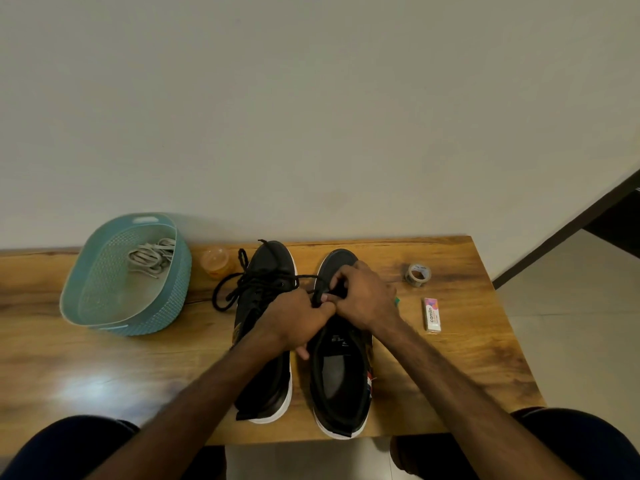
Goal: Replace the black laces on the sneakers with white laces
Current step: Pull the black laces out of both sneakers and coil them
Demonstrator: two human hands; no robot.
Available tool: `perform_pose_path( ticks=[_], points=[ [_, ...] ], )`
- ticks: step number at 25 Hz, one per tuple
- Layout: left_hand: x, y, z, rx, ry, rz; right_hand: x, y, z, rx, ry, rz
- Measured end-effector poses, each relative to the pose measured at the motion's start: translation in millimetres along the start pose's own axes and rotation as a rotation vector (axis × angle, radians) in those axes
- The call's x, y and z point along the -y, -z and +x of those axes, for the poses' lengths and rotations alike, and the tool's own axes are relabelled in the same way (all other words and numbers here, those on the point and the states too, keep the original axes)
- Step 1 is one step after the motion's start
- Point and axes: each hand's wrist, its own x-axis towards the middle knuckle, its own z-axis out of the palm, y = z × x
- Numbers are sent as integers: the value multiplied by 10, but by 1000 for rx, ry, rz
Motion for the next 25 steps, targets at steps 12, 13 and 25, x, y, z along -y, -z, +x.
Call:
perform_pose_path(
  ticks=[12,13,25],
  points=[
    [40,-172,5,-279,-106,260,13,-49,31,-124,29,238],
    [51,-229,30,-312,-110,283,18,-37,26,-102,2,307],
    [92,-372,99,-335,-59,297,-128,326,13,-256,222,-114]
  ],
)
